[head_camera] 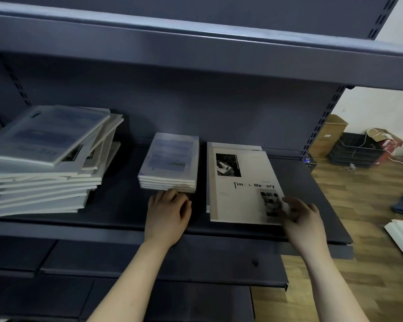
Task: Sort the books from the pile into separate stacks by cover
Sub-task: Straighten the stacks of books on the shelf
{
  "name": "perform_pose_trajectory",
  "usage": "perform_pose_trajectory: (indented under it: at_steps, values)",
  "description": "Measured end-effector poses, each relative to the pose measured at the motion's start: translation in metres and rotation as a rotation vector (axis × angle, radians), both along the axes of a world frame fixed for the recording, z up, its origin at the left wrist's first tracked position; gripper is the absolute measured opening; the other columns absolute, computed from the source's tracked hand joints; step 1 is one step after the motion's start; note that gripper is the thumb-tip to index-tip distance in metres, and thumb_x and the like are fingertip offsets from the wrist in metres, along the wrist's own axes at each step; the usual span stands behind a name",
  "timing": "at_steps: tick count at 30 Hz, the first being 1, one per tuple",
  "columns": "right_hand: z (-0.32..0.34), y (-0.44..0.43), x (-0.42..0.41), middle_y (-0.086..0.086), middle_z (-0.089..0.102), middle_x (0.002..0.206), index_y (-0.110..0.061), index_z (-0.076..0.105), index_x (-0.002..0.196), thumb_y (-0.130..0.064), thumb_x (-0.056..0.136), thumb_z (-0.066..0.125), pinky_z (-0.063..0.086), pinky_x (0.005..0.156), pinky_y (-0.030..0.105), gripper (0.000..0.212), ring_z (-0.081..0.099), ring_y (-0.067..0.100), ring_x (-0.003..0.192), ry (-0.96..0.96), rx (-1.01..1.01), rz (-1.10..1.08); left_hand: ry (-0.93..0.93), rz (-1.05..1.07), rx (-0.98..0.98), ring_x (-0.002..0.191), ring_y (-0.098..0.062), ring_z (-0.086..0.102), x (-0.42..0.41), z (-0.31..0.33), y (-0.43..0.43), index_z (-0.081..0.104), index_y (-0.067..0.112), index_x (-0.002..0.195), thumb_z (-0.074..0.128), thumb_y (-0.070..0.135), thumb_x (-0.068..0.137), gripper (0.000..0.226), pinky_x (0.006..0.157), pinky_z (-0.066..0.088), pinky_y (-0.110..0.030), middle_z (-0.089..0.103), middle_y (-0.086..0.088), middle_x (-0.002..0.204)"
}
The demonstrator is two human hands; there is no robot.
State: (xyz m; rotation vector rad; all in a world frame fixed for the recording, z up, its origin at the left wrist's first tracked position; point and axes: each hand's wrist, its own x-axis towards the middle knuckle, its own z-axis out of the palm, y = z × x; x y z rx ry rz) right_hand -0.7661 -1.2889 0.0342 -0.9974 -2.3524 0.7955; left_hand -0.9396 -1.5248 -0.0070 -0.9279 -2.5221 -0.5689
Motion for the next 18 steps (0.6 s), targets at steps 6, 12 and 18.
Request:
perform_pose_trajectory:
  at_steps: [6, 12, 18]
  values:
    - [-0.001, -0.008, 0.002, 0.004, 0.045, 0.134, -0.027, 0.064, 0.117, -0.039, 0.059, 0.085, 0.039, 0.099, 0.038, 0.063, 0.041, 0.029, 0.124, -0.117, 0.043, 0.154, -0.020, 0.007, 0.008, 0.078, -0.019, 0.052, -0.001, 0.000, -0.001, 0.064, 0.022, 0.081, 0.035, 0.040, 0.088, 0.035, 0.070, 0.030, -0.030, 0.058, 0.005, 0.085]
    - [-0.004, -0.005, -0.006, 0.005, 0.044, 0.140, -0.023, 0.064, 0.120, -0.033, 0.062, 0.086, 0.037, 0.099, 0.031, 0.063, 0.041, 0.024, 0.131, -0.037, 0.046, 0.178, -0.028, 0.009, 0.019, 0.079, -0.019, 0.052, -0.001, 0.000, 0.000, 0.063, 0.021, 0.080, 0.036, 0.039, 0.085, 0.033, 0.070, 0.033, -0.031, 0.057, 0.004, 0.085]
    - [-0.006, -0.003, -0.019, 0.008, 0.037, 0.148, -0.022, 0.059, 0.127, -0.038, 0.072, 0.078, 0.033, 0.100, 0.027, 0.061, 0.032, 0.018, 0.138, -0.039, 0.084, 0.201, -0.019, 0.015, 0.013, 0.080, -0.019, 0.053, -0.001, -0.001, -0.001, 0.063, 0.021, 0.080, 0.038, 0.038, 0.085, 0.031, 0.071, 0.035, -0.031, 0.058, 0.004, 0.085]
